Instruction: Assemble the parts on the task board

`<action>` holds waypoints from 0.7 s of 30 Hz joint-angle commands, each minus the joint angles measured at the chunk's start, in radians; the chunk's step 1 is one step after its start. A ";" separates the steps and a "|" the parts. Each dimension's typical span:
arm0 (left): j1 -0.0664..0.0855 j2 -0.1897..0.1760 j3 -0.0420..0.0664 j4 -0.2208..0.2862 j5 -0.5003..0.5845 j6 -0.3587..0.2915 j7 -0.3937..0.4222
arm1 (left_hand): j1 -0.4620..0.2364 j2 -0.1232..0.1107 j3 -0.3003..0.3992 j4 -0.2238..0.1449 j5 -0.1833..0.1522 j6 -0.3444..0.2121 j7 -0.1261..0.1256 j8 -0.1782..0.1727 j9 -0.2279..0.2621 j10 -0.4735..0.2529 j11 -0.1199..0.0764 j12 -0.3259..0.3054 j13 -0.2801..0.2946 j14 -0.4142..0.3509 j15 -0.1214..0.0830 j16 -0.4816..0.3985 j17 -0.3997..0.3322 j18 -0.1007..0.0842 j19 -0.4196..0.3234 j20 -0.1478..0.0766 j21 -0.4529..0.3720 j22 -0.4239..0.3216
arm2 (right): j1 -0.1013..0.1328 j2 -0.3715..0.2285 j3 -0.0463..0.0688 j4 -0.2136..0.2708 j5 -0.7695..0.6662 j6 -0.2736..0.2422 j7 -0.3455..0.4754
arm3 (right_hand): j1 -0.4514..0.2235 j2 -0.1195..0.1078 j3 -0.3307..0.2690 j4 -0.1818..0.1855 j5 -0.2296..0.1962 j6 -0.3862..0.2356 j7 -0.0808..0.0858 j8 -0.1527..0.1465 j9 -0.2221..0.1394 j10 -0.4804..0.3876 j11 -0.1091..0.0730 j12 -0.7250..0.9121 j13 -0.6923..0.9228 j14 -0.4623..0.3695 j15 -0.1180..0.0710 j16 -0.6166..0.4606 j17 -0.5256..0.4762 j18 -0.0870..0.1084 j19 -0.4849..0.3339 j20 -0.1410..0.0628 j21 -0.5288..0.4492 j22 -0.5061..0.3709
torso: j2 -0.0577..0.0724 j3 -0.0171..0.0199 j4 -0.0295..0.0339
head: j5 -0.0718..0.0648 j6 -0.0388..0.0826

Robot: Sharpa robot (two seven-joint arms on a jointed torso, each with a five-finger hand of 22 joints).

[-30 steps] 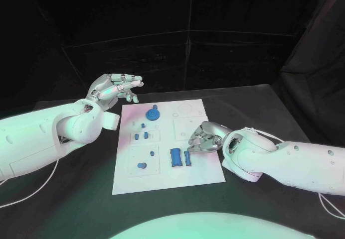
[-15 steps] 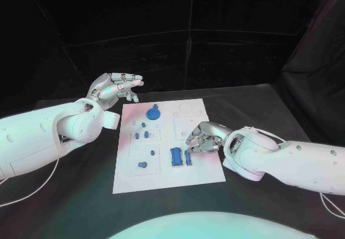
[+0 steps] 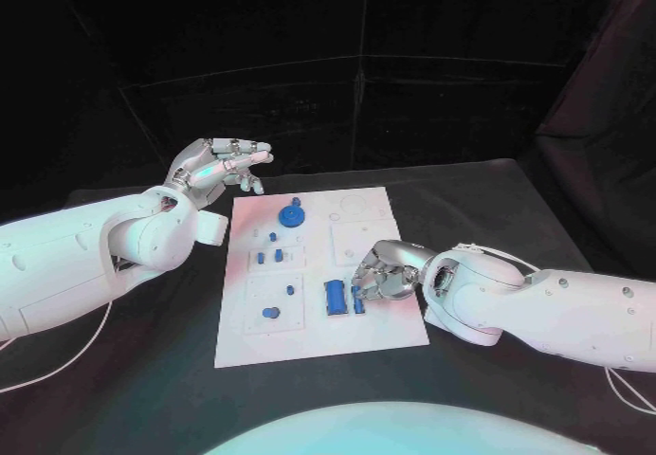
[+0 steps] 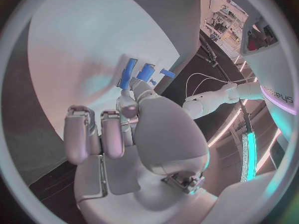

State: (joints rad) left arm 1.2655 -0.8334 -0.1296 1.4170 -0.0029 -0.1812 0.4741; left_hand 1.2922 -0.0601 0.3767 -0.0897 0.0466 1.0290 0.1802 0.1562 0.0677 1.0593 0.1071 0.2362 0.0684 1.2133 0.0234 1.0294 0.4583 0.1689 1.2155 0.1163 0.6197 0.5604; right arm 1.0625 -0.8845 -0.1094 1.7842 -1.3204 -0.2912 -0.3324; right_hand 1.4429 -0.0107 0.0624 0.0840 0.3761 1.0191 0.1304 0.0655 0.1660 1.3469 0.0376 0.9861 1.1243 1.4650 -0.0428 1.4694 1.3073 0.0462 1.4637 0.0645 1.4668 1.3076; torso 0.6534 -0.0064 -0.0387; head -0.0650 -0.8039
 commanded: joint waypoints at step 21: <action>0.002 0.001 0.001 -0.005 0.003 -0.009 0.004 | 0.006 0.004 -0.004 -0.004 0.005 -0.009 -0.001 0.004 0.000 -0.007 0.003 0.005 0.000 -0.006 -0.002 0.003 -0.002 0.014 0.002 0.003 -0.003 -0.001 | -0.002 0.010 0.000 -0.011 -0.043 -0.040 -0.002 | -0.016 -0.046 0.046 -0.001 -0.058 -0.092 0.009 -0.007 -0.055 -0.009 0.008 0.002 -0.003 0.070 0.013 -0.005 0.081 -0.007 0.029 0.013 -0.003 0.106 | 0.000 -0.0011 0.0000 | 0.003 -0.003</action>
State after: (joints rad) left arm 1.2655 -0.8331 -0.1297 1.4119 -0.0029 -0.1893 0.4735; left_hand 1.2922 -0.0601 0.3739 -0.0925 0.0466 1.0290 0.1802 0.1562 0.0677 1.0594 0.1071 0.2362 0.0684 1.2133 0.0234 1.0294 0.4584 0.1689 1.2154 0.1162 0.6198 0.5606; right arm 1.0591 -0.8759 -0.1100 1.7733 -1.3451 -0.2912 -0.3332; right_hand 1.4290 -0.0474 0.1037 0.0835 0.3237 0.9353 0.1396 0.0618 0.1146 1.3397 0.0448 0.9862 1.1225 1.4667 -0.0337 1.4694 1.3079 0.0463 1.4684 0.0702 1.4668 1.3075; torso 0.6529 -0.0070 -0.0395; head -0.0618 -0.8075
